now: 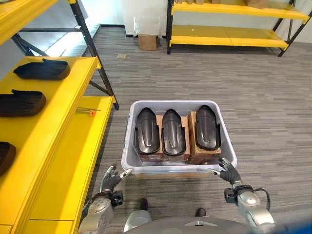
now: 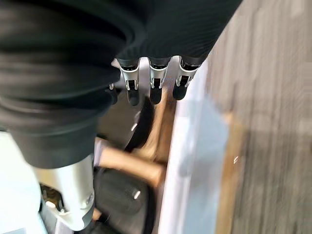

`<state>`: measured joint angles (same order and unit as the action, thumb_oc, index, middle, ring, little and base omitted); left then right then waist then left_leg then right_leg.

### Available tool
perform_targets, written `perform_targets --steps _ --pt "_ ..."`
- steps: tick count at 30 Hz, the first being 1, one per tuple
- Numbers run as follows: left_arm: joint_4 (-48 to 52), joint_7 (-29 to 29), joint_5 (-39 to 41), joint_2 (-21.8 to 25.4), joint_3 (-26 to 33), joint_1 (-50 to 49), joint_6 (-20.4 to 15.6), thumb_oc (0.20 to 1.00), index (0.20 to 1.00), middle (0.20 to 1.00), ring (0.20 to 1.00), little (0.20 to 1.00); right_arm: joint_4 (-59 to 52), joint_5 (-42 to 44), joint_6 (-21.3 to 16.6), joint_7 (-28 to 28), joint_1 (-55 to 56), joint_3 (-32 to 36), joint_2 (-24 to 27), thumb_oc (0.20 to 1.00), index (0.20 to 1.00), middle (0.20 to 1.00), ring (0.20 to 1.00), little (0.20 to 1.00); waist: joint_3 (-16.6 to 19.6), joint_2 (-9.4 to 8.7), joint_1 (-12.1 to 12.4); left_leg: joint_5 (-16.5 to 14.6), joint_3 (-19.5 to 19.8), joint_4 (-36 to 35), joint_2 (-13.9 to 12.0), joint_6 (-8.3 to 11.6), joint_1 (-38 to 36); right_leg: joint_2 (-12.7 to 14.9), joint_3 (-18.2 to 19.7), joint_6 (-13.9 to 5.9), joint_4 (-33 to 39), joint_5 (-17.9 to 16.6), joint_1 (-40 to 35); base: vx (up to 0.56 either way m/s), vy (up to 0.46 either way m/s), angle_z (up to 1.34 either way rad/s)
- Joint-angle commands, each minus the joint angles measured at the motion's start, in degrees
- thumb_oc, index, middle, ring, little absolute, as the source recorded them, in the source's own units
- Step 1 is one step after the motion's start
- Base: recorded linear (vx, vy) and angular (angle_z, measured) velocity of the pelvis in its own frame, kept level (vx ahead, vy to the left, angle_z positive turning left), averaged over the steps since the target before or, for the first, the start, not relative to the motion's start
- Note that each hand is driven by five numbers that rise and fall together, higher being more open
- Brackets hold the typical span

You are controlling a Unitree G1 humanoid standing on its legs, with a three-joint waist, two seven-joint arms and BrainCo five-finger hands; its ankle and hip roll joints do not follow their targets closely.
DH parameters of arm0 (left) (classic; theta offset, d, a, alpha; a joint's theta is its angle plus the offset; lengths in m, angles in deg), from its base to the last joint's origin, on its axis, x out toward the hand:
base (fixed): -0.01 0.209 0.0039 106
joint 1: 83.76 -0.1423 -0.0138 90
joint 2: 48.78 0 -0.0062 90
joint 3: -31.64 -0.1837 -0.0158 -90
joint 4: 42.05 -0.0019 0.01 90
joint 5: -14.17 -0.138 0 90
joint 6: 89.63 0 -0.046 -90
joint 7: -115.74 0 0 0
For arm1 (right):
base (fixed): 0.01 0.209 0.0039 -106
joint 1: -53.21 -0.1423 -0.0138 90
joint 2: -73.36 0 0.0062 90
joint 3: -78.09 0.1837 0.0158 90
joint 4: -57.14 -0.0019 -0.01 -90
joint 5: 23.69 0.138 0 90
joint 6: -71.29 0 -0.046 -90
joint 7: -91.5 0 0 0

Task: Move parts from the plastic box to the shelf.

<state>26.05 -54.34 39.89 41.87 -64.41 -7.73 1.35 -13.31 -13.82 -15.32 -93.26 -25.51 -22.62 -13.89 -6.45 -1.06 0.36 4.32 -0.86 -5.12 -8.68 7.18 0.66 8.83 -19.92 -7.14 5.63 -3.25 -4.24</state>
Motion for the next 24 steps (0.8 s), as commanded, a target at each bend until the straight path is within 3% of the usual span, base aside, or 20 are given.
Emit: perform_targets --steps 1,8,13,19,24 --pt "2.04 -0.46 -0.24 1.92 0.61 2.86 -2.59 1.000 1.000 1.000 1.000 1.000 -3.29 0.87 -2.56 -0.32 -1.75 1.73 0.14 1.000 1.000 1.000 1.000 1.000 -0.32 1.67 0.05 -1.44 1.82 0.12 -1.97 0.14 -0.09 4.67 -0.12 -3.39 -1.45 2.38 -1.18 0.04 -0.102 -0.04" --pt "4.58 -0.50 0.82 0.85 4.34 -0.58 -3.11 1.000 1.000 1.000 1.000 1.000 -7.20 3.74 -4.09 -1.58 -0.20 5.09 0.99 1.000 1.000 1.000 1.000 1.000 -0.38 3.37 -0.37 -0.87 1.24 0.12 -3.45 1.53 -0.45 2.78 -0.16 -2.37 -0.63 4.29 -2.15 0.03 -0.066 0.00" --pt "11.58 -1.54 1.91 -0.12 9.75 -4.30 -5.05 1.000 1.000 1.000 1.000 1.000 -17.05 4.32 -7.14 -0.77 0.45 9.98 3.58 1.000 1.000 1.000 1.000 1.000 -0.76 4.45 -0.50 -0.65 0.50 0.12 -4.05 2.18 -0.40 2.30 0.23 -2.24 -0.63 5.18 -1.59 -0.01 -0.039 -0.02" --pt "17.50 -0.79 4.67 -0.93 11.48 -1.65 -7.37 1.000 1.000 1.000 1.000 1.000 -19.57 2.90 -8.92 -3.22 -7.51 9.63 5.12 1.000 1.000 1.000 1.000 1.000 -2.28 5.46 -0.05 -0.05 -0.69 0.12 -4.35 2.53 1.96 2.46 1.54 -2.50 -0.63 4.49 1.80 -0.07 -0.003 -0.07" --pt "21.35 1.08 5.46 0.19 9.19 4.15 -9.23 1.000 1.000 1.000 1.000 1.000 -15.11 3.85 -8.94 -7.46 -18.73 6.53 6.07 1.000 1.000 1.000 1.000 1.000 -4.45 6.26 0.36 0.98 -1.23 0.12 -4.30 2.49 6.11 2.82 3.05 -2.58 -0.63 3.01 7.15 -0.13 0.003 -0.12"
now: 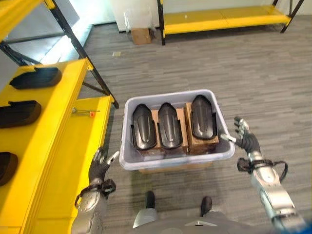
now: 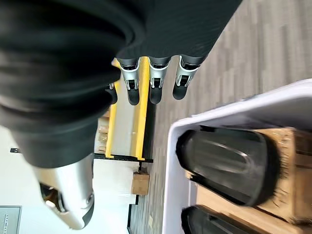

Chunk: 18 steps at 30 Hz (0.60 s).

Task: Move parts from the plastic box to the shelf.

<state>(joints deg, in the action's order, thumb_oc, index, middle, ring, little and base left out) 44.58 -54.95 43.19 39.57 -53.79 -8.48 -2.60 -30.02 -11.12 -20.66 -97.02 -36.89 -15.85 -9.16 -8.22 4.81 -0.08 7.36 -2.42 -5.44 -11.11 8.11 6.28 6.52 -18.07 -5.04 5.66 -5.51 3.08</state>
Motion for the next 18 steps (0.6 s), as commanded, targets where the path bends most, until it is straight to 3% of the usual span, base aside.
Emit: perform_targets --steps 1,10,18 --pt "3.73 2.25 2.39 3.21 -2.92 6.74 -5.82 1.000 1.000 1.000 1.000 1.000 3.74 1.62 -3.34 -4.66 -11.85 -2.13 2.09 1.000 1.000 1.000 1.000 1.000 -3.72 0.57 1.05 -1.74 0.07 0.44 -1.65 1.47 1.88 5.28 1.57 -4.75 -0.66 4.66 1.71 -0.15 -0.002 -0.10" --pt "6.31 5.59 2.94 5.11 -10.20 17.33 -8.08 1.000 1.000 1.000 1.000 1.000 16.66 3.64 -2.71 -10.91 -31.10 -8.32 3.38 1.000 1.000 1.000 1.000 1.000 -8.72 0.58 1.92 0.36 -1.10 0.44 -1.00 1.39 9.08 5.78 3.94 -4.75 -0.66 1.36 11.23 -0.08 0.005 -0.10" --pt "5.98 6.73 2.24 6.10 -14.10 21.75 -8.72 1.000 1.000 1.000 1.000 1.000 25.92 3.62 -2.58 -13.99 -43.42 -11.33 5.96 1.000 1.000 1.000 1.000 1.000 -9.76 -0.81 2.40 1.17 -1.39 0.44 -1.39 2.30 13.72 5.68 4.78 -5.04 -0.66 -0.06 16.56 0.00 -0.005 -0.09"
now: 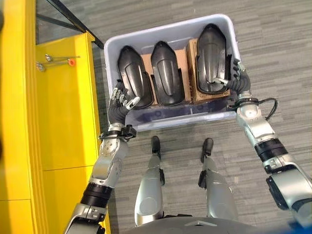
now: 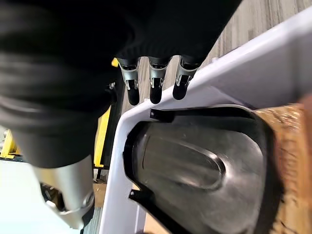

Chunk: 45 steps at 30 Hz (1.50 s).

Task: Move parts from the plastic box to the shelf.

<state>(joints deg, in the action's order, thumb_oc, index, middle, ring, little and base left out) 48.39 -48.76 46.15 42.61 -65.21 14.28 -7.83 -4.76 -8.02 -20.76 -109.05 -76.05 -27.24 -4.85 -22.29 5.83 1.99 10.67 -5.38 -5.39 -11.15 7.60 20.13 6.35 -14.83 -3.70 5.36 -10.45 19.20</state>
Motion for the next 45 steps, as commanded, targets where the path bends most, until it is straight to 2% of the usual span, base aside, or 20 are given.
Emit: perform_targets --steps 1,7,8,11,19,23,29,34,39,43,44,45 --pt "2.16 0.35 -0.61 3.43 -3.58 -0.86 -3.43 1.000 1.000 1.000 1.000 1.000 2.87 0.53 -2.49 -2.69 -6.79 -0.22 2.62 1.000 1.000 1.000 1.000 1.000 4.10 -1.97 0.45 -1.98 1.71 0.39 -1.24 2.86 0.58 5.87 1.68 -6.41 -0.36 4.66 1.16 0.02 0.019 -0.04" --pt "3.38 -0.96 0.36 5.14 -10.15 1.70 -2.95 1.000 1.000 1.000 1.000 1.000 14.78 1.78 -2.69 -4.71 -18.36 -3.47 5.09 1.000 1.000 1.000 1.000 1.000 2.92 -1.98 1.78 -1.19 2.56 0.39 -0.54 3.12 4.12 6.31 1.28 -6.88 -0.36 3.78 3.92 0.02 0.011 0.05" --pt "3.71 -1.36 0.62 5.29 -12.48 2.72 -2.90 1.000 1.000 1.000 1.000 1.000 18.17 1.07 -2.45 -4.84 -21.50 -5.44 5.70 1.000 1.000 1.000 1.000 1.000 2.56 -2.05 2.19 -1.04 2.91 0.39 -0.33 3.15 4.69 6.23 1.04 -6.94 -0.36 3.75 4.16 0.02 0.013 0.10" --pt "3.86 -1.15 0.98 5.48 -14.52 4.53 -3.10 1.000 1.000 1.000 1.000 1.000 22.43 0.11 -2.08 -4.61 -25.35 -8.45 5.98 1.000 1.000 1.000 1.000 1.000 1.87 -2.33 2.51 -0.81 3.33 0.39 -0.18 3.16 5.40 6.24 0.80 -7.05 -0.36 3.46 4.52 0.01 0.005 0.12" --pt "3.83 0.51 0.94 5.51 -15.81 7.13 -3.79 1.000 1.000 1.000 1.000 1.000 25.05 -2.97 -1.67 -4.76 -28.33 -12.28 4.91 1.000 1.000 1.000 1.000 1.000 0.71 -2.94 3.12 -0.43 4.27 0.39 0.27 3.10 6.39 6.40 -0.03 -7.33 -0.36 3.16 4.50 0.00 -0.005 0.01" --pt "3.52 0.81 0.79 5.20 -15.81 7.67 -3.93 1.000 1.000 1.000 1.000 1.000 22.47 -5.15 -1.50 -5.01 -27.26 -12.72 5.31 1.000 1.000 1.000 1.000 1.000 0.04 -2.84 3.19 -0.06 4.31 0.39 0.37 3.36 7.16 6.67 -1.06 -7.44 -0.36 3.40 4.01 -0.01 -0.032 0.14" --pt "4.05 0.84 1.31 5.58 -16.36 7.84 -4.03 1.000 1.000 1.000 1.000 1.000 29.04 -6.09 -0.34 -3.02 -26.81 -14.69 2.72 1.000 1.000 1.000 1.000 1.000 -1.52 -3.06 4.23 0.31 5.11 0.39 0.87 3.21 7.93 7.00 -1.94 -7.61 -0.36 3.06 3.78 -0.03 -0.007 0.18" --pt "4.38 1.09 1.29 5.76 -15.63 7.29 -4.36 1.000 1.000 1.000 1.000 1.000 29.95 -8.86 0.42 -2.98 -24.44 -15.11 2.30 1.000 1.000 1.000 1.000 1.000 -2.06 -3.25 4.12 0.41 5.36 0.39 0.95 3.10 7.96 7.02 -2.01 -7.54 -0.36 2.99 3.60 -0.02 -0.003 0.01" --pt "4.69 1.62 0.97 6.01 -14.64 6.71 -4.40 1.000 1.000 1.000 1.000 1.000 31.81 -14.98 2.37 -5.52 -19.36 -13.56 6.76 1.000 1.000 1.000 1.000 1.000 -2.04 -3.57 2.80 0.48 5.71 0.39 1.20 2.85 7.66 6.91 -1.67 -7.56 -0.36 3.20 3.14 -0.03 -0.006 0.07" --pt "5.31 0.50 0.45 6.82 -14.35 5.88 -4.75 1.000 1.000 1.000 1.000 1.000 31.64 -22.28 3.24 -4.87 -16.33 -15.91 11.52 1.000 1.000 1.000 1.000 1.000 -1.87 -3.82 2.34 0.48 6.01 0.39 1.33 2.81 7.44 6.92 -1.58 -7.67 -0.36 3.22 2.90 -0.01 -0.006 0.03" --pt "5.19 -0.07 0.27 7.26 -14.34 5.69 -5.10 1.000 1.000 1.000 1.000 1.000 29.73 -27.61 3.62 -4.14 -15.38 -18.29 14.82 1.000 1.000 1.000 1.000 1.000 -1.79 -4.00 2.07 0.51 6.03 0.39 1.35 2.80 7.31 6.83 -1.43 -7.69 -0.36 3.23 2.80 0.00 0.000 0.00" --pt "5.28 -0.29 0.29 7.48 -14.24 5.61 -5.27 1.000 1.000 1.000 1.000 1.000 30.00 -30.08 3.86 -4.28 -15.57 -19.62 16.09 1.000 1.000 1.000 1.000 1.000 -1.75 -3.93 2.04 0.53 6.10 0.39 1.40 2.82 7.36 6.83 -1.43 -7.72 -0.36 3.23 2.79 0.00 0.000 0.00"
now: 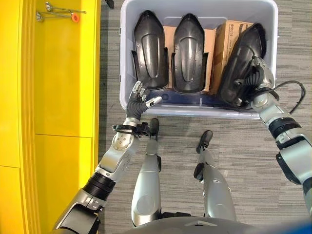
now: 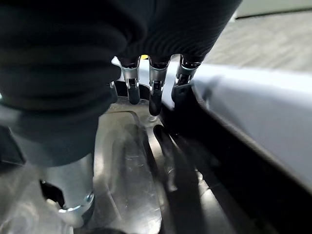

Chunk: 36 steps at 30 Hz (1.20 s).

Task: Move parts from the plastic box to the shelf.

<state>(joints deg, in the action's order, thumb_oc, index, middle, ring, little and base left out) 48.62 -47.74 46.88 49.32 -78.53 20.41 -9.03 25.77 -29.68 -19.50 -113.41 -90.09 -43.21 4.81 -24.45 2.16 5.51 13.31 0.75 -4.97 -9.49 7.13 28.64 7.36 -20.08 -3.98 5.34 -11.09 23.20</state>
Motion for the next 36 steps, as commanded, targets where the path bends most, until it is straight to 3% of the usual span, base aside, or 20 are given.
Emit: perform_targets --steps 1,5,7,20,36 --pt "5.03 -1.42 -0.51 1.14 -0.83 -0.55 -4.27 1.000 1.000 1.000 1.000 1.000 -0.35 -10.95 2.67 0.24 -1.57 -5.05 7.67 1.000 1.000 1.000 1.000 1.000 0.47 -0.26 -1.43 -2.09 -0.03 -0.03 -0.25 3.30 -1.08 5.83 3.83 -7.48 -0.34 3.86 -1.13 0.00 0.000 0.00" --pt "4.81 -2.01 -1.32 2.16 -1.44 0.14 -4.55 1.000 1.000 1.000 1.000 1.000 1.38 -25.23 5.02 -0.28 -4.46 -12.93 13.48 1.000 1.000 1.000 1.000 1.000 0.56 -0.16 -1.27 -1.86 0.36 -0.03 0.03 3.45 -0.51 5.84 4.10 -7.71 -0.34 3.75 -0.64 -0.01 -0.012 0.04" --pt "4.56 -1.82 -1.67 2.08 -1.19 0.48 -4.56 1.000 1.000 1.000 1.000 1.000 -1.23 -26.37 5.77 -1.49 -5.44 -12.41 15.04 1.000 1.000 1.000 1.000 1.000 0.66 -0.24 -1.42 -1.83 0.29 -0.03 0.17 3.38 -0.38 5.79 4.21 -7.83 -0.34 3.60 -0.36 0.00 0.001 0.02" --pt "4.67 -0.08 -1.43 1.03 0.21 0.54 -4.52 1.000 1.000 1.000 1.000 1.000 -19.78 -21.67 5.04 -5.44 -3.65 -4.10 14.99 1.000 1.000 1.000 1.000 1.000 1.00 -0.63 -2.18 -2.23 0.48 -0.03 0.10 3.07 -0.45 5.86 4.47 -7.71 -0.34 3.77 -0.37 0.00 0.000 0.00" --pt "5.30 -0.39 -0.88 1.78 0.65 -1.78 -4.92 1.000 1.000 1.000 1.000 1.000 -14.15 -24.31 5.29 -2.18 -7.33 -10.24 10.95 1.000 1.000 1.000 1.000 1.000 -0.04 -1.46 -0.40 -1.86 1.63 -0.03 0.65 2.87 0.69 5.93 3.81 -7.79 -0.34 3.49 -0.27 0.00 -0.001 0.02"
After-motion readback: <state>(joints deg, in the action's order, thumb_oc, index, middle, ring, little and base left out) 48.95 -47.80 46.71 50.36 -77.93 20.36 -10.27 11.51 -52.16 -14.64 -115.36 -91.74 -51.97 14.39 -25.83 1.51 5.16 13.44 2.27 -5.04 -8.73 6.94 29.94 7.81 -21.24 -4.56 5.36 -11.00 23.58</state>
